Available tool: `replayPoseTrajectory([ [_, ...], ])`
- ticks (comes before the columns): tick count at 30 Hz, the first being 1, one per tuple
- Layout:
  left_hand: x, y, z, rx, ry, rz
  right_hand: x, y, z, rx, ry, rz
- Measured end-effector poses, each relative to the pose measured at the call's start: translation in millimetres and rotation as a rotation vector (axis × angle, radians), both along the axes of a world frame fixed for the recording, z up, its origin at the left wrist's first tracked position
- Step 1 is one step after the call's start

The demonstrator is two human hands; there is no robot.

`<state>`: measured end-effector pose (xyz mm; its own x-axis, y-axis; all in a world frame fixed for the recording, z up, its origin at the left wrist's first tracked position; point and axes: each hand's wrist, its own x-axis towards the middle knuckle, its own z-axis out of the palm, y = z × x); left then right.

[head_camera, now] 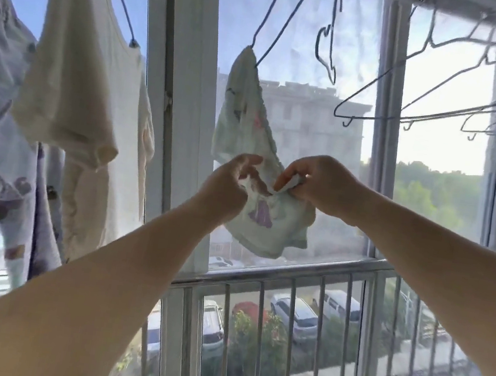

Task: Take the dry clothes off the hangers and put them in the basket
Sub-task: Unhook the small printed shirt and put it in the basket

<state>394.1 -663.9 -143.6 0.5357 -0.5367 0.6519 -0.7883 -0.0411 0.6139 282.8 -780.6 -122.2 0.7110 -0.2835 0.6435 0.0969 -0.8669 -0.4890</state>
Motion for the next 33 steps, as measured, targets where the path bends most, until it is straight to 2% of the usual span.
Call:
replayPoseTrajectory([
  [2,8.0,2.9,-2.9,0.0,0.026,0.01,3.1,-1.3,2.5,-0.005,-0.09,-0.033],
  [5,12.4,5.8,10.3,-0.005,0.017,0.032,7.6,0.8,11.9,-0.072,0.011,-0.043],
  [6,13.8,5.9,16.1,-0.014,0.011,0.046,9.8,1.1,14.1,-0.063,-0.01,-0.048],
  [9,23.2,2.3,36.2,-0.083,0.003,0.104,18.6,-0.3,23.3,0.049,-0.159,-0.052],
  [11,31.0,-1.4,50.6,-0.141,0.028,0.13,23.9,-2.2,28.7,0.118,-0.178,-0.041],
  [18,50.3,-14.8,95.1,-0.309,0.093,0.205,42.0,-13.3,50.3,0.087,-0.434,-0.245],
  [22,63.3,-24.4,114.0,-0.394,0.122,0.249,52.0,-26.5,59.6,0.234,-0.544,-0.218],
  [26,71.4,-42.4,130.1,-0.446,0.159,0.166,55.2,-37.5,66.9,0.474,-0.597,-0.166],
  [30,65.3,-71.3,144.2,-0.466,0.194,-0.017,53.9,-52.2,68.9,0.603,-0.624,-0.062],
  [33,56.0,-90.5,152.1,-0.485,0.363,-0.213,46.4,-62.5,65.4,0.604,-0.578,-0.07],
])
